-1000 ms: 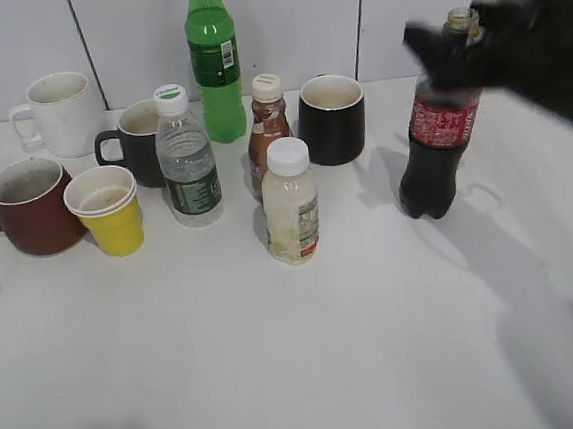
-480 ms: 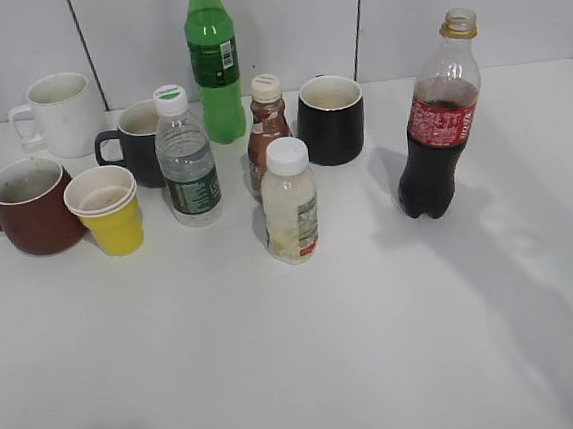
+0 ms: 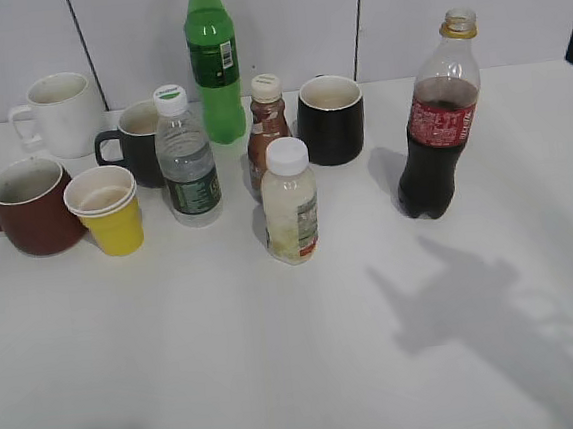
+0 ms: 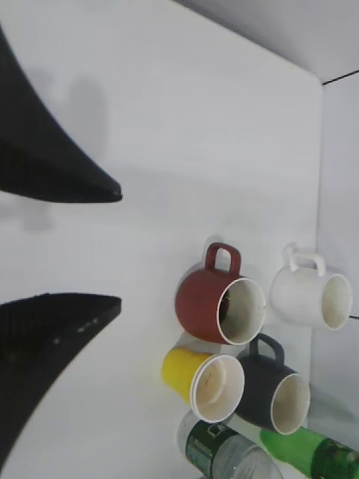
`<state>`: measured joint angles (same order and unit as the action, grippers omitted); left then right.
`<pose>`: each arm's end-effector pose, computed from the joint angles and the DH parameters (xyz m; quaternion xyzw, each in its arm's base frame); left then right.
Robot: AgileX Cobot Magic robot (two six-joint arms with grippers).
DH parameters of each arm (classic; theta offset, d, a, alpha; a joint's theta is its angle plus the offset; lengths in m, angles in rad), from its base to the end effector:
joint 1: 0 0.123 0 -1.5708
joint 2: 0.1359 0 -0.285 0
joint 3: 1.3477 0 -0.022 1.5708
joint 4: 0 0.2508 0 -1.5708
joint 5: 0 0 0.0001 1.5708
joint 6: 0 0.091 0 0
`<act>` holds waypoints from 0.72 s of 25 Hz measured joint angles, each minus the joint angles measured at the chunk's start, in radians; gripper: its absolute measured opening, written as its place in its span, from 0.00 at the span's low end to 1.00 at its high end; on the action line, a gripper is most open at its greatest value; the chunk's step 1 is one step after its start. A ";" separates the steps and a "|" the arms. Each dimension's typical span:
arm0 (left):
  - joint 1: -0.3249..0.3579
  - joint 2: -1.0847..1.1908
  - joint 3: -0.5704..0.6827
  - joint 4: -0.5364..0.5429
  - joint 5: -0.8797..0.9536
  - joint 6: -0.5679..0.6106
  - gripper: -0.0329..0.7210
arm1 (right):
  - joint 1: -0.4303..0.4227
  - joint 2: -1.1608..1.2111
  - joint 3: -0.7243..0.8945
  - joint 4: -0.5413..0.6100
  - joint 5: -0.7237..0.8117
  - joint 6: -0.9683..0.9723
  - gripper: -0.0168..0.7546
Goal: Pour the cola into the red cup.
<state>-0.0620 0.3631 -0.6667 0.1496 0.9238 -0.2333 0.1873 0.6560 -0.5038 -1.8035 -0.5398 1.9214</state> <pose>0.0519 0.0076 0.3297 -0.0646 0.8636 0.0006 0.5001 0.1180 0.0686 0.3157 -0.2031 0.7387 0.2805 0.5782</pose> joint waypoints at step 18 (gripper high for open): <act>-0.001 -0.020 0.002 0.040 -0.048 0.006 0.44 | 0.050 0.354 -0.030 0.174 0.727 -0.575 0.74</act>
<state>-0.0632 0.3427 -0.6649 0.1895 0.8755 -0.2271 0.2372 1.0100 -0.5335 -1.6293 0.1876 1.3460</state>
